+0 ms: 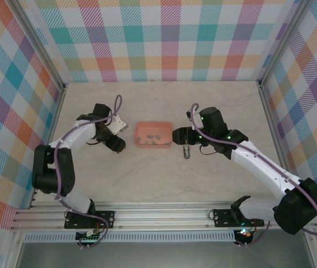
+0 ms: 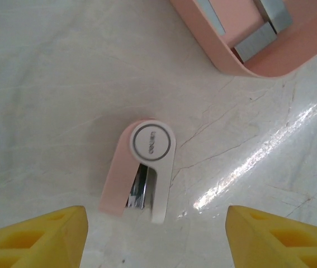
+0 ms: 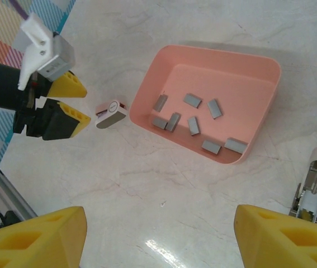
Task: Load the staples into the stapler
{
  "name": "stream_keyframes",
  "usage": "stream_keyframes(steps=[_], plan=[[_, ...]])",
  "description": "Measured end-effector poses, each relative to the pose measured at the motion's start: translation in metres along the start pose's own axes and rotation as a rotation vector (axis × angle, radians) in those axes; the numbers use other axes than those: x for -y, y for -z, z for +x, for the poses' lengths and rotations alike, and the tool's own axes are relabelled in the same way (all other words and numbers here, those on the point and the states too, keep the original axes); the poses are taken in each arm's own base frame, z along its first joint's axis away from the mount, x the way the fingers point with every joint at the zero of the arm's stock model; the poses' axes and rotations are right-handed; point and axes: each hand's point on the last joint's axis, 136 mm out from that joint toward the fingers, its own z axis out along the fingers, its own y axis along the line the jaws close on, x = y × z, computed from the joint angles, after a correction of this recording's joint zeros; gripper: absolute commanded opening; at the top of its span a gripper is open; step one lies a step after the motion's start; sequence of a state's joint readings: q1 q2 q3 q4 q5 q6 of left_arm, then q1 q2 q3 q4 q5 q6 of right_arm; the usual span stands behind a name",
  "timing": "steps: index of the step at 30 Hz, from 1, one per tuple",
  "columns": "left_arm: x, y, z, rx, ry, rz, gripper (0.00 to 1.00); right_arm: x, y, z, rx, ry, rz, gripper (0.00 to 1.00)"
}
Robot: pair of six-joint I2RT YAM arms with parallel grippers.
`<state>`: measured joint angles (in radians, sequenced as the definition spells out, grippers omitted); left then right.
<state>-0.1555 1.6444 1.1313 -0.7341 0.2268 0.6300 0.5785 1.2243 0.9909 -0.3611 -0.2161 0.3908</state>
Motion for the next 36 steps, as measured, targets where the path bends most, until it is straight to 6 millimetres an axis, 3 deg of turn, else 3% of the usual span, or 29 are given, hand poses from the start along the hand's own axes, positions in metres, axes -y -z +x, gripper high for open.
stream_keyframes(steps=[9,12,19,33,36], plan=[[-0.006,-0.022,0.009,-0.096,-0.053,0.026,0.66,0.006,0.004,0.001,0.009,0.028,0.048,0.70],[-0.009,-0.026,0.013,-0.115,-0.058,0.017,0.60,0.007,0.005,0.000,0.014,0.035,0.053,0.69],[-0.016,-0.037,0.021,-0.164,-0.068,-0.005,0.58,0.008,0.005,-0.001,0.018,0.037,0.061,0.69],[-0.020,-0.041,0.025,-0.184,-0.080,-0.021,0.33,0.008,0.005,-0.001,0.018,0.039,0.060,0.68],[-0.020,-0.040,0.024,-0.181,-0.091,-0.020,0.31,0.008,0.005,-0.001,0.018,0.039,0.060,0.68]])
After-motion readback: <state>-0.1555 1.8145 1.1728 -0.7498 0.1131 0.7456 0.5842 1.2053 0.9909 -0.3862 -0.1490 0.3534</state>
